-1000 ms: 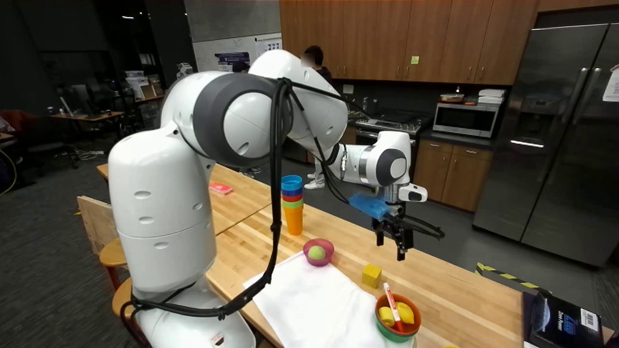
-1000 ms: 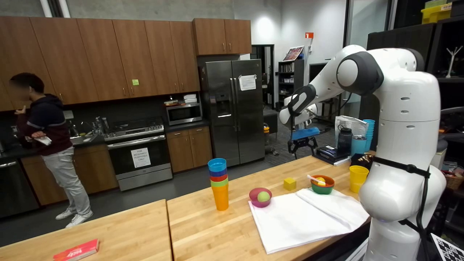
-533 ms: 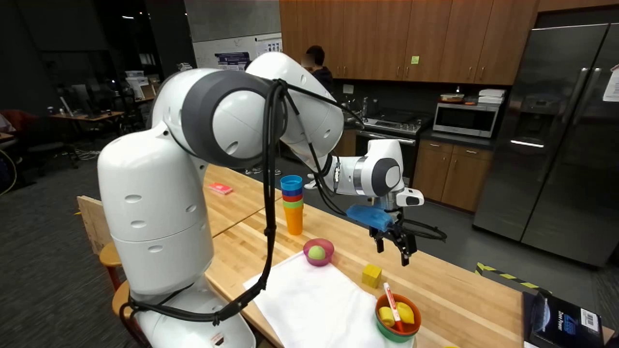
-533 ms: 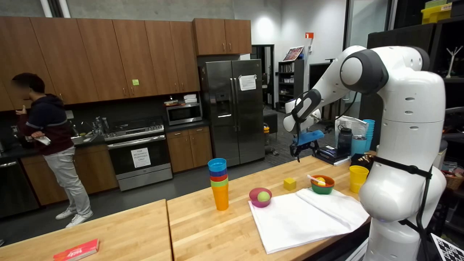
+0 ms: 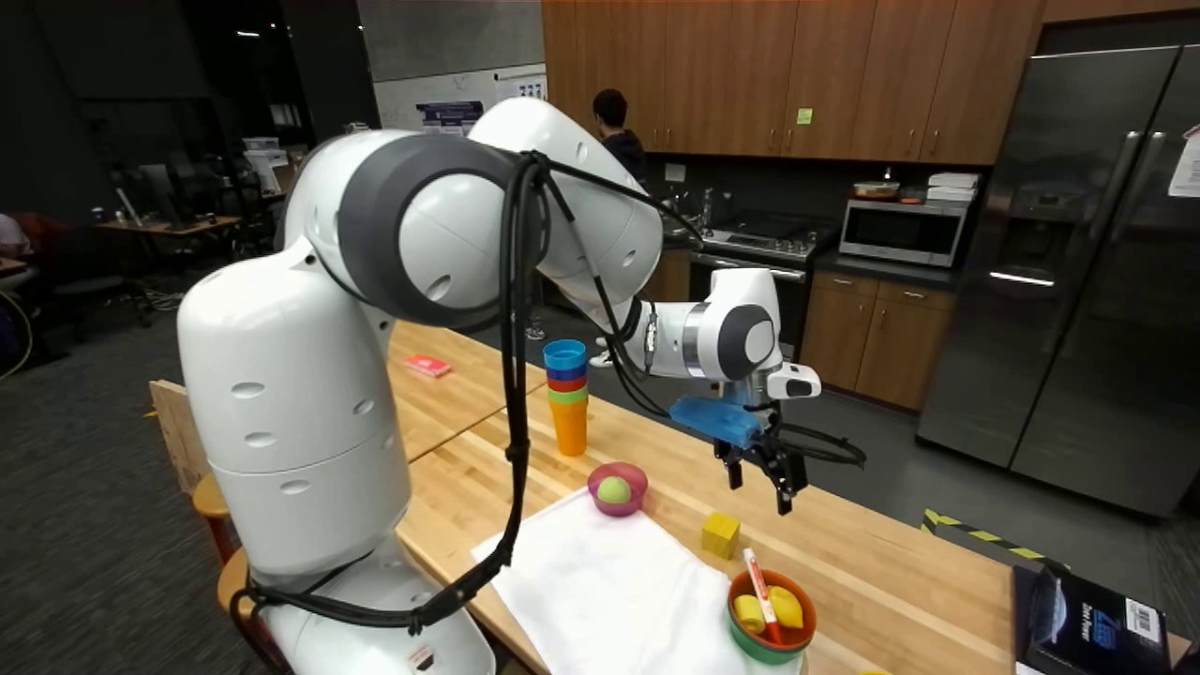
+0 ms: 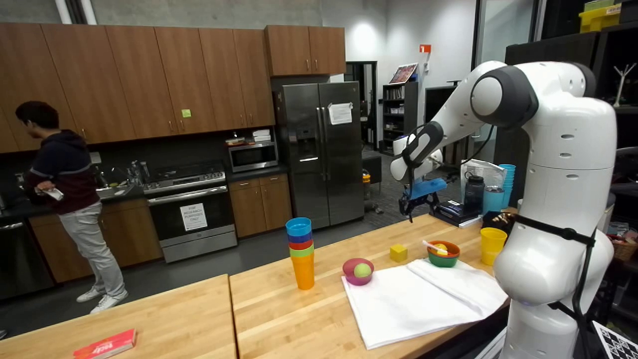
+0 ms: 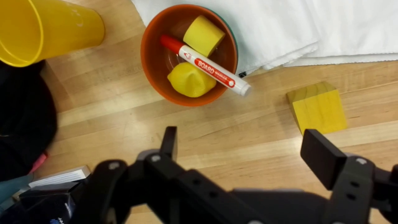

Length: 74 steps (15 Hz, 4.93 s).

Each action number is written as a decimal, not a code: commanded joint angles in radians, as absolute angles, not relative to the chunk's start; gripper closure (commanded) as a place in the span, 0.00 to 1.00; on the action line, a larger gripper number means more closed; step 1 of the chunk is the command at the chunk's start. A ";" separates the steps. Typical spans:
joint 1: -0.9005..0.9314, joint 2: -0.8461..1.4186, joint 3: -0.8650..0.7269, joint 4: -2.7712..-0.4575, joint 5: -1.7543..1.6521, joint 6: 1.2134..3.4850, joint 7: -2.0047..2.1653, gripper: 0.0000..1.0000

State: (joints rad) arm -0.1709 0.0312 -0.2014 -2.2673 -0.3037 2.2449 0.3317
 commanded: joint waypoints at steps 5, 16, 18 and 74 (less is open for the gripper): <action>-0.151 -0.043 -0.169 -2.356 -0.387 2.282 0.144 0.00; -0.169 -0.171 -0.163 -2.557 -0.409 2.432 -0.156 0.00; -0.169 -0.178 -0.163 -2.562 -0.409 2.434 -0.164 0.00; 0.153 0.138 -0.567 -2.474 0.510 2.728 -1.648 0.00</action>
